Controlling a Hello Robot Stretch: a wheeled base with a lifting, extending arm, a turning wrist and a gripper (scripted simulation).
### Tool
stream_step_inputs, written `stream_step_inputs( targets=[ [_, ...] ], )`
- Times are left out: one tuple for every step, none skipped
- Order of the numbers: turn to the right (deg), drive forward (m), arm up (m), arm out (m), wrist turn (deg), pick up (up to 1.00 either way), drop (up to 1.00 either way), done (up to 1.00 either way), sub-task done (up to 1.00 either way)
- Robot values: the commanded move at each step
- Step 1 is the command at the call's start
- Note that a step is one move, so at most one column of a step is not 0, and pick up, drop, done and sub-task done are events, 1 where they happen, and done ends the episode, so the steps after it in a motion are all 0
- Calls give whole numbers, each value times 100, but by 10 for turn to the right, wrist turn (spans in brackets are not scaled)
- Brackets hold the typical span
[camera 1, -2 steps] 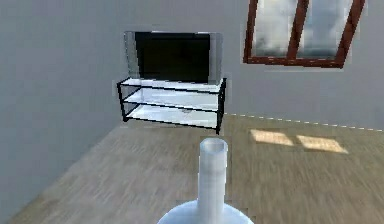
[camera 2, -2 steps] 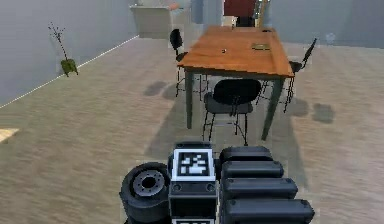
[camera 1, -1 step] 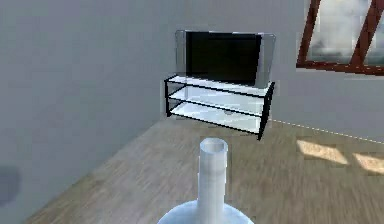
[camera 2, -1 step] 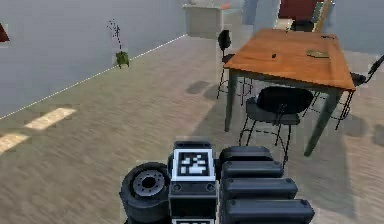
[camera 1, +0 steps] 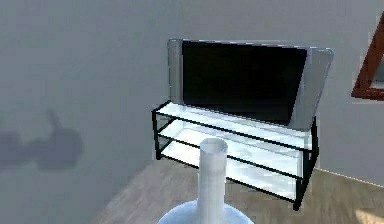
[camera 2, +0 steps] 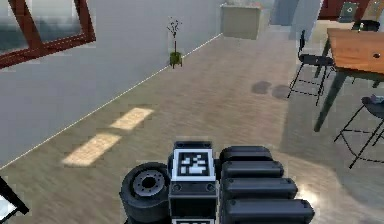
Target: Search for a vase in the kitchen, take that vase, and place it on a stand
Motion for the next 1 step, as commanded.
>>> stream_step_inputs(
  targets=[
    [0, 100, 0, 0, 0, 0, 0, 0, 0]
  ],
)
